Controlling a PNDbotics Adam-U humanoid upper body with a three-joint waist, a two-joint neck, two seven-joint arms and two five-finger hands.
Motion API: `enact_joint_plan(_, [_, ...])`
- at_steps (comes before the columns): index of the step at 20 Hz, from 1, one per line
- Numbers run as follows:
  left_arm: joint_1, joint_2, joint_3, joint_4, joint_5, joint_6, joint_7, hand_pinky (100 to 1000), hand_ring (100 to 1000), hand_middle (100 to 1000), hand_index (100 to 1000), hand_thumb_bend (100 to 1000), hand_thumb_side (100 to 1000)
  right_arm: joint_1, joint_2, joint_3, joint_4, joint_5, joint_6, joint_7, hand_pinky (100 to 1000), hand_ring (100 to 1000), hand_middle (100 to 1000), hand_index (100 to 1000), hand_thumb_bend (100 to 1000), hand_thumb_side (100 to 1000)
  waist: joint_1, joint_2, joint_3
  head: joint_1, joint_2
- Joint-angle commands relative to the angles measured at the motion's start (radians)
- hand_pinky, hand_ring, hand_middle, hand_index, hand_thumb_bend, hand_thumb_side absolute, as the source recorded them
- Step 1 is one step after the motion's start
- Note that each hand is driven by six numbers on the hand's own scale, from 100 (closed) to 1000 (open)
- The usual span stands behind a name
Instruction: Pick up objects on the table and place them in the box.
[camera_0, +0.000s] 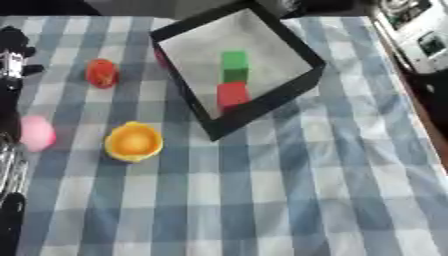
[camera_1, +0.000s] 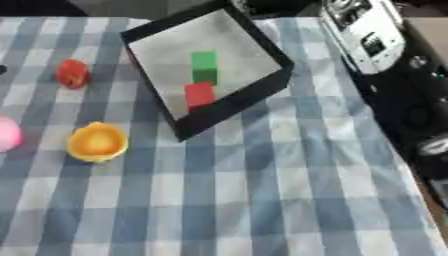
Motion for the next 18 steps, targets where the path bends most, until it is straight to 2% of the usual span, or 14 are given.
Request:
enact_joint_plan(1, [-0.033,0.075,0.0,-0.015,-0.019,0.0,0.001,676,750,699,818,474,624,0.039,-0.092,-0.046,-0.172,-0.143,0.044,-0.046,919,830,792,788,100,546,0.007,-0.032,-0.002,0.01,0.006])
enact_joint_plan(5, [-0.062,0.147,-0.019,0.004,-0.026,0.002,-0.014,678,752,701,820,474,618,0.131,-0.142,-0.091,-0.305,-0.298,0.059,-0.114,920,818,780,772,100,499,0.014,-0.037,-0.004,0.014,0.009])
enact_joint_plan(8, [-0.087,0.201,-0.031,0.023,-0.013,0.006,-0.025,678,753,701,820,474,613,0.199,-0.153,-0.124,-0.375,-0.397,0.043,-0.171,919,811,774,767,100,482,0.02,-0.04,-0.008,0.014,0.01])
enact_joint_plan(13, [-0.116,0.311,-0.063,0.072,-0.003,0.026,-0.069,685,759,704,831,488,624,0.302,-0.142,-0.177,-0.434,-0.478,0.003,-0.263,920,801,766,758,100,477,0.029,-0.04,-0.013,0.018,0.01])
enact_joint_plan(16, [-0.135,0.393,-0.091,0.131,-0.046,0.049,-0.142,695,764,714,840,494,625,0.34,-0.139,-0.193,-0.445,-0.502,-0.008,-0.293,920,797,762,755,100,484,0.035,-0.04,-0.015,0.02,0.01])
enact_joint_plan(18, [-0.143,0.41,-0.095,0.153,-0.072,0.049,-0.171,695,764,714,840,494,625,0.348,-0.14,-0.196,-0.449,-0.509,-0.011,-0.3,920,797,762,755,100,484,0.035,-0.041,-0.015,0.02,0.01])
